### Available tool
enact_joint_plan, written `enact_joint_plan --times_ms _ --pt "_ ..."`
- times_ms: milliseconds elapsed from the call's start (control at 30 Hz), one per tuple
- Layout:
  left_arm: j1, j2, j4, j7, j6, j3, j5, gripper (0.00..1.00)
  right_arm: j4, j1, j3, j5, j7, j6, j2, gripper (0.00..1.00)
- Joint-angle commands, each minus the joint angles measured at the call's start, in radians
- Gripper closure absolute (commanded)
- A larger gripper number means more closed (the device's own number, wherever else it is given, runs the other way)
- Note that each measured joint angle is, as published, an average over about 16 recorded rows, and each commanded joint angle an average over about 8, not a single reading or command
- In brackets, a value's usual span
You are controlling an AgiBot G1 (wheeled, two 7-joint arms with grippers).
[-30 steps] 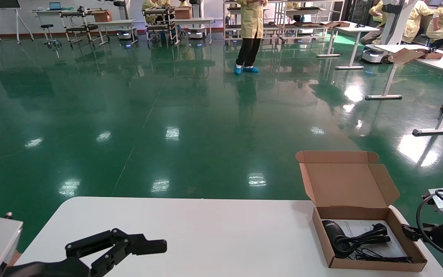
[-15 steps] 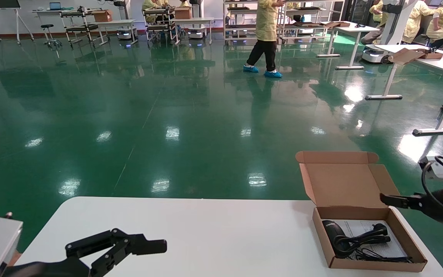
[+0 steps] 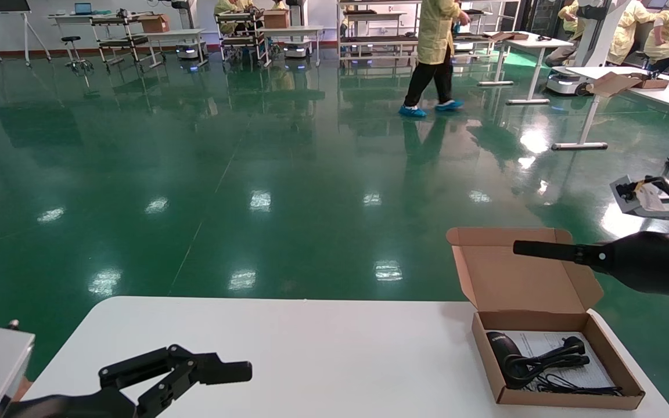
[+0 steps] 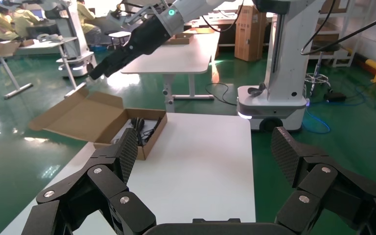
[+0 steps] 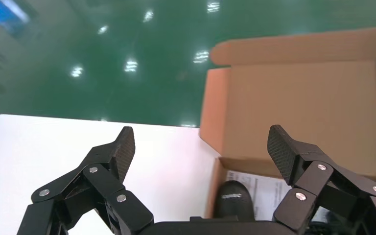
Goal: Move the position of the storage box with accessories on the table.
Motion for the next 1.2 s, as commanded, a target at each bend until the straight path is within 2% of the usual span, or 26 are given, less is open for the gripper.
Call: enact_joint_plan --times_ms 33,300,1200 --pt "0.000 0.000 0.000 0.000 0.000 0.000 0.000 0.00 0.005 0.008 0.005 0.008 0.001 -0.024 0.006 0.00" --pt "0.000 0.000 0.000 0.000 0.000 0.000 0.000 0.00 0.025 -0.025 0.017 0.003 -0.012 -0.001 0.005 0.00" --pt "0.000 0.000 0.000 0.000 0.000 0.000 0.000 0.00 0.532 -0.370 0.362 0.130 -0.208 -0.229 0.147 0.00"
